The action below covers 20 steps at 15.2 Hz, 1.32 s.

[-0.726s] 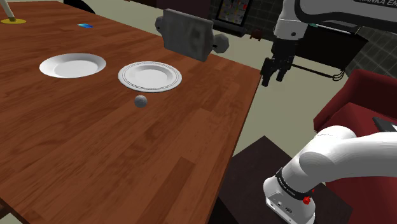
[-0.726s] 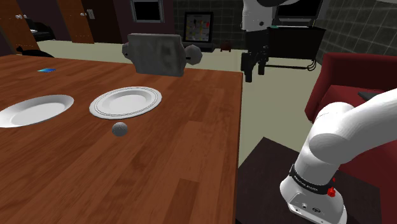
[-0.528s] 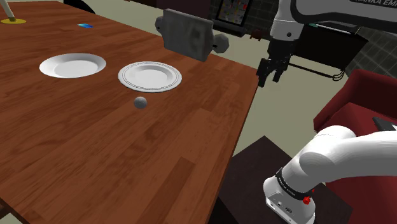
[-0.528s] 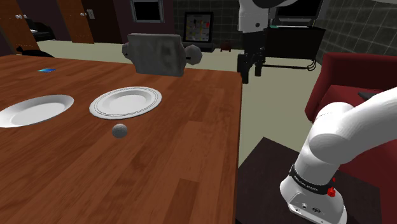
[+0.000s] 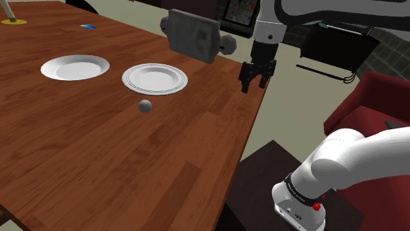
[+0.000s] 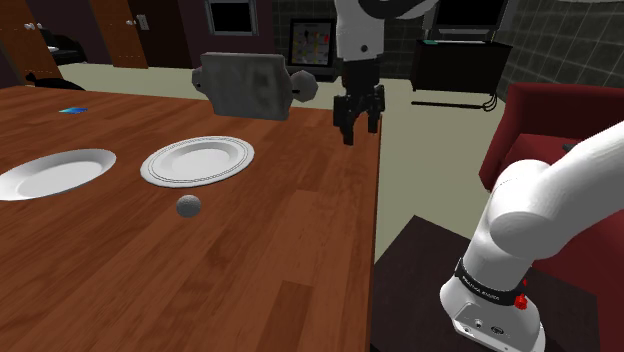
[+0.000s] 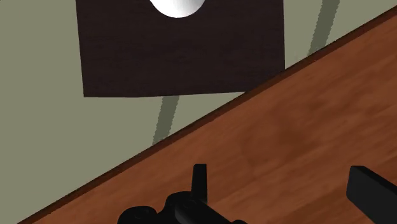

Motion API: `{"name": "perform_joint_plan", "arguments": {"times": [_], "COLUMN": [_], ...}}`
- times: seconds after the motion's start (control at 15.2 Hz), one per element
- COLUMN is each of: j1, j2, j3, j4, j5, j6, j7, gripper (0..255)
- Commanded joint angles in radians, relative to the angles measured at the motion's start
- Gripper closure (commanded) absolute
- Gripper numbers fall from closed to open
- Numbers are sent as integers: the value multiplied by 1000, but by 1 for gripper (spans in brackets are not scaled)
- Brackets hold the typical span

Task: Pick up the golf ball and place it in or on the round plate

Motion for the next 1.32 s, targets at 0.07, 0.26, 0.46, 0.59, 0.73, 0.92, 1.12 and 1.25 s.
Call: {"name": "perform_joint_plan", "arguments": {"times": [0.07, 0.26, 0.46, 0.59, 0.73, 0.92, 1.12, 1.25], "j1": [19, 37, 52, 62, 72, 88, 106, 122], "j2": [74, 145, 222, 276, 332, 422, 518, 586], "j3": [49, 94, 138, 166, 194, 233, 270, 292], "j4": [52, 102, 161, 206, 255, 338, 432, 501], "j5": [41, 72, 93, 102, 106, 103, 88, 71], "j6": [34, 68, 100, 119, 137, 160, 177, 185], "j7": [60, 115, 171, 209, 247, 306, 367, 409], "gripper": [0, 0, 0, 0, 0, 0, 0, 0]}}
